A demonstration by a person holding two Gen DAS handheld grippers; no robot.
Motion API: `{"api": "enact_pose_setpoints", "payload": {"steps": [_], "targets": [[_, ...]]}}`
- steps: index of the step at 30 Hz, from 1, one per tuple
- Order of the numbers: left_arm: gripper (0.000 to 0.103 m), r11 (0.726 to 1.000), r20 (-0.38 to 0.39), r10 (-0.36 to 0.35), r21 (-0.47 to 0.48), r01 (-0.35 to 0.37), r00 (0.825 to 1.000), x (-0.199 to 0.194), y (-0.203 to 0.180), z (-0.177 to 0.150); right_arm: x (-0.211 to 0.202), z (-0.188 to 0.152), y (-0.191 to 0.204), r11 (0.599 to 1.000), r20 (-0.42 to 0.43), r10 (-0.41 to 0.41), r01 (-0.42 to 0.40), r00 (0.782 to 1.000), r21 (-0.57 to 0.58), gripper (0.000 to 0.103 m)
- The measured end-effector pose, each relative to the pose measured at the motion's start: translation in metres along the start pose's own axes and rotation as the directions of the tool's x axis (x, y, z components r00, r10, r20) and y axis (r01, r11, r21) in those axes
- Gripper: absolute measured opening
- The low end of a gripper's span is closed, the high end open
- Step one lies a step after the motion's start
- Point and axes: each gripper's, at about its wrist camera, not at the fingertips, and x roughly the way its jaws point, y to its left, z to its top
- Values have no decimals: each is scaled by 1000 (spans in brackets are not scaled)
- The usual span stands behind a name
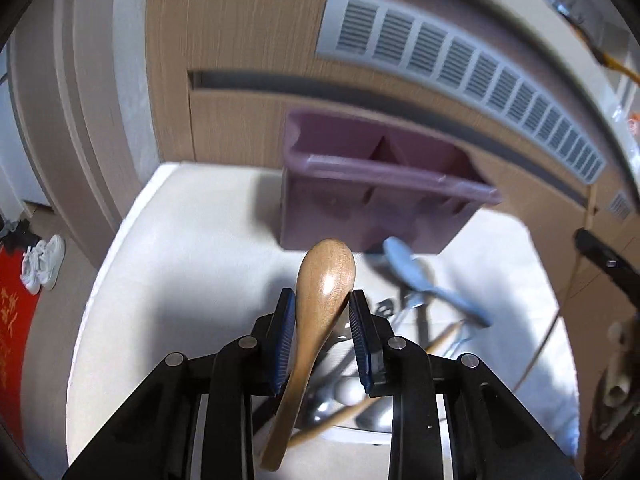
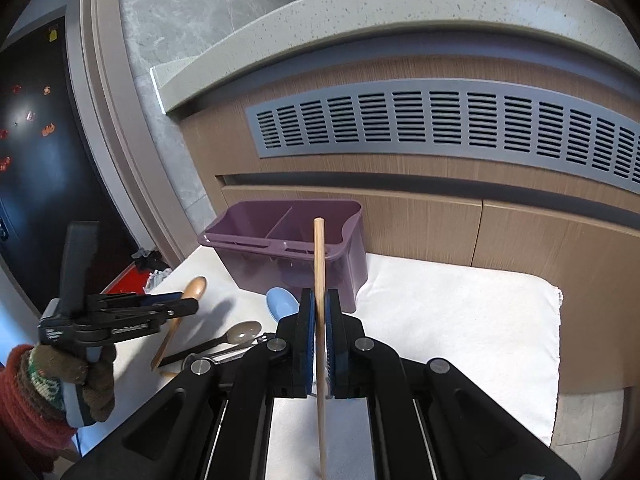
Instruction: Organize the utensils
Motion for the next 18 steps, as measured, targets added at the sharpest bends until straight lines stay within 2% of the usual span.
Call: {"api": "enact_pose_setpoints", "payload": {"steps": [4, 5, 7, 9, 10, 13, 15, 17, 18], "targets": [[25, 999, 65, -44, 11, 43, 997, -23, -7, 5, -11, 4, 2, 1000, 33, 5, -5, 999, 7, 5], [16, 999, 91, -53, 11, 52, 994, -31, -11, 8, -16, 6, 3, 1000, 51, 9, -9, 999, 9, 5], [6, 996, 141, -91, -2, 92, 986, -46, -18, 19, -27, 12, 6, 1000, 90, 13, -14, 996, 7, 5], [6, 988, 218, -148, -9, 154, 965, -69, -25, 40, -43, 33, 13, 1000, 152, 25, -24, 988, -14, 5], [6, 985, 279, -169, 16, 172, 945, -88, -35, 59, -52, 48, 17, 999, 191, 30, -25, 981, -29, 5], [6, 981, 402, -192, 80, 174, 896, -121, -57, 97, -76, 96, 32, 997, 316, 41, -16, 948, -79, 5], [6, 980, 436, -200, 100, 173, 878, -133, -62, 115, -85, 122, 39, 996, 371, 22, 13, 928, -92, 5], [6, 978, 421, -206, 109, 176, 883, -131, -60, 125, -89, 141, 43, 995, 392, 31, 10, 920, -102, 5], [6, 981, 404, -193, 109, 162, 894, -125, -57, 125, -90, 143, 44, 994, 399, 25, 21, 917, -111, 5]]}}
